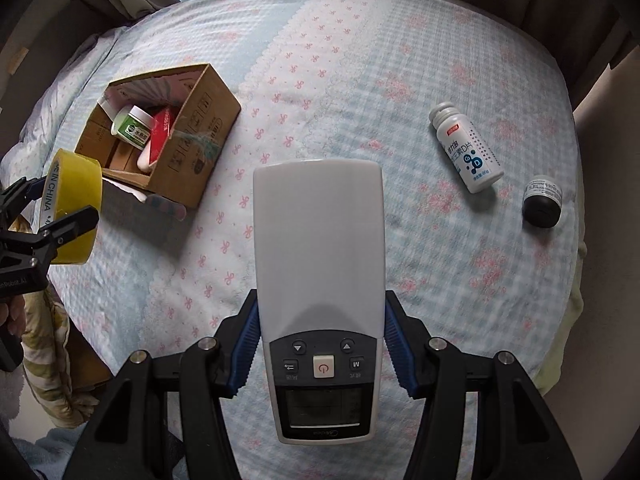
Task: Organize rigid objects
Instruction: 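Carry tape roll and remote into the cardboard box and open both tools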
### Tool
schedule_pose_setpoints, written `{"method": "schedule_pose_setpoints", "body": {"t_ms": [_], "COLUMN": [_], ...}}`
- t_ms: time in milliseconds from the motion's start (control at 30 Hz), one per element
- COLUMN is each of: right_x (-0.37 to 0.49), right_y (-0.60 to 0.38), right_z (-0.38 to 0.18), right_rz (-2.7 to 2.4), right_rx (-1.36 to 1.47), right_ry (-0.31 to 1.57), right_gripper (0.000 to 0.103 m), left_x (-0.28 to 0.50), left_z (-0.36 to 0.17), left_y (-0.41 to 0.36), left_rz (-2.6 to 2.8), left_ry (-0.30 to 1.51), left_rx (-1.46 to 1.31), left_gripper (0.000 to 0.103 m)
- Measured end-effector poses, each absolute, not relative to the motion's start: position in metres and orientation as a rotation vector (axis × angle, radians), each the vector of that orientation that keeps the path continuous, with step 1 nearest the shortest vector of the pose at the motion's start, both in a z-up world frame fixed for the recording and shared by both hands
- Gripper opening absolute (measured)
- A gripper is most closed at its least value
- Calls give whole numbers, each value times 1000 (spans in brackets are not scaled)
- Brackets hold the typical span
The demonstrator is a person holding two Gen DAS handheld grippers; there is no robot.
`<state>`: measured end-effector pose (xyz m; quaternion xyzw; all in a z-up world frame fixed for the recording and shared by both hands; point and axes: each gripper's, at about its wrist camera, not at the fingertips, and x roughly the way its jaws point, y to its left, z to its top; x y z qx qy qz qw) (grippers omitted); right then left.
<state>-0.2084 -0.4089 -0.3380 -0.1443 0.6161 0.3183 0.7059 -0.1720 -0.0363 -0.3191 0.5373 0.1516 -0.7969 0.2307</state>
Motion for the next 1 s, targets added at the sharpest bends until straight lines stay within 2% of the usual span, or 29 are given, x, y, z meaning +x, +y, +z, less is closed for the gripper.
{"method": "schedule_pose_setpoints", "body": {"t_ms": [533,733,1000], "right_x": [-254,-256,-238], "right_y": [-271,-216,-146], "right_z": [-267,-271,-290], "right_rz": [623,568,521], "right_rx": [-31,115,103], "right_ry": [1339,1363,1340], "right_gripper": [53,53,53], "left_x": [-96,-94,-102], "left_z": [-279,-288,-323], "left_y": [-207,-251,-285], "left_rz": [-2271,-2304,-2305], "left_ry": [426,418,423], "left_rx": [1399,1430,1488], "left_gripper": [96,96,96]}}
